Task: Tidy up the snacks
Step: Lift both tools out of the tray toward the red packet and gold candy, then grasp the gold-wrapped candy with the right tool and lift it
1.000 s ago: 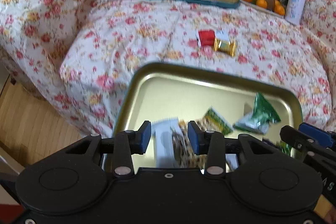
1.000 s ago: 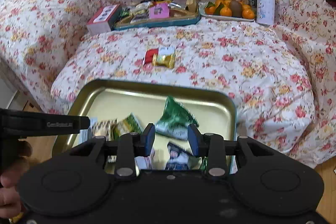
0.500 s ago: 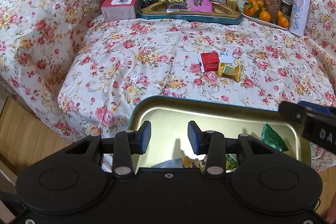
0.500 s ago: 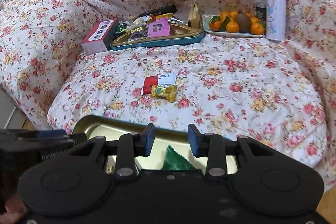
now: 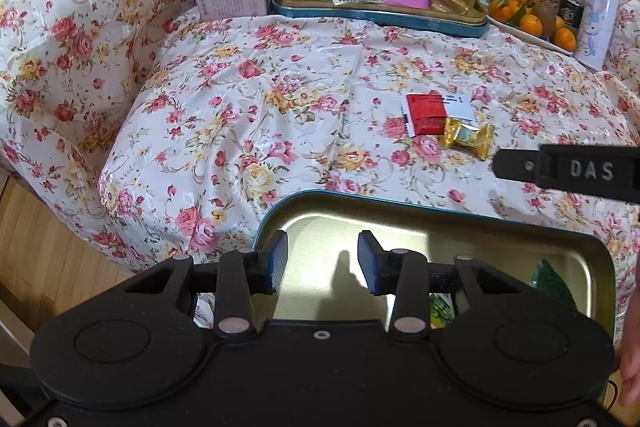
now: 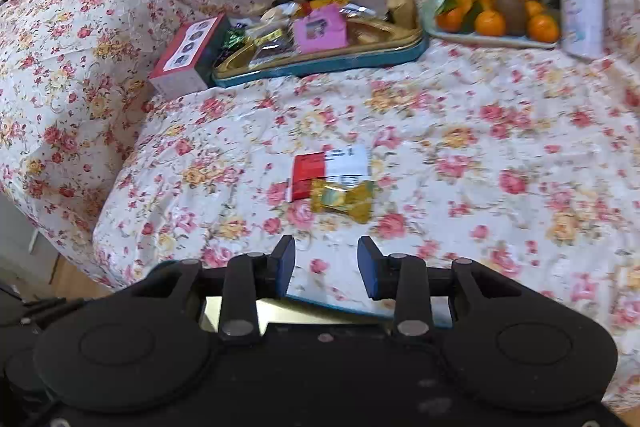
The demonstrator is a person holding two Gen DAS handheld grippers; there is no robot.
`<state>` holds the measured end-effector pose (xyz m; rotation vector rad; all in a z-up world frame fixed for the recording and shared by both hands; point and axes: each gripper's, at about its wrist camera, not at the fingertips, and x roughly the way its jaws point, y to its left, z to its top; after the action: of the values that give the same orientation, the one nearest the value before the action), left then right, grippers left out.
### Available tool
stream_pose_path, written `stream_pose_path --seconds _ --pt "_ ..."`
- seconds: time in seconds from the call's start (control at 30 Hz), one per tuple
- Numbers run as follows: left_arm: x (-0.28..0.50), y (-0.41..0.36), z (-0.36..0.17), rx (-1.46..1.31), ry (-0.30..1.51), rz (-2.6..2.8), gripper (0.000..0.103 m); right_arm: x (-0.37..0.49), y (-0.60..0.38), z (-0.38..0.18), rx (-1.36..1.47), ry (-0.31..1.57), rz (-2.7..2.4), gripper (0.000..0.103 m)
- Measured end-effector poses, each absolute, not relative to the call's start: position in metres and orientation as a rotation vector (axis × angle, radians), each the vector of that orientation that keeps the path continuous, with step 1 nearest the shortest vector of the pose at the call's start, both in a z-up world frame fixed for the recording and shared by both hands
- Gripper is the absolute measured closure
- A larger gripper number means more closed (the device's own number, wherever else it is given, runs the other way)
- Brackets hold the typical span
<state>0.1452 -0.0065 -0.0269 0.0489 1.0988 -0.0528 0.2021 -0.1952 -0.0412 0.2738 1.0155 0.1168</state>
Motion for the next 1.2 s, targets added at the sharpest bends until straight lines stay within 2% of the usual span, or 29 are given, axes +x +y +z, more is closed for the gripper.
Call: stream_pose_path --seconds 0.27,0.63,1.2 --pt "0.15 0.002 -0.028 0.045 1.078 -0.041 0.054 0.239 -0.183 -0.067 0.38 1.091 0.154 0.066" --pt "0.151 0.007 -0.031 0.039 1.074 -0.054 0.054 0.272 -0.213 -0.081 0.533 1.076 -0.052 0.065" --pt "0.143 0.014 -0.028 0.029 1.064 -0.049 0.054 0.276 -0.189 -0.064 0.388 1.047 -0.032 0.065"
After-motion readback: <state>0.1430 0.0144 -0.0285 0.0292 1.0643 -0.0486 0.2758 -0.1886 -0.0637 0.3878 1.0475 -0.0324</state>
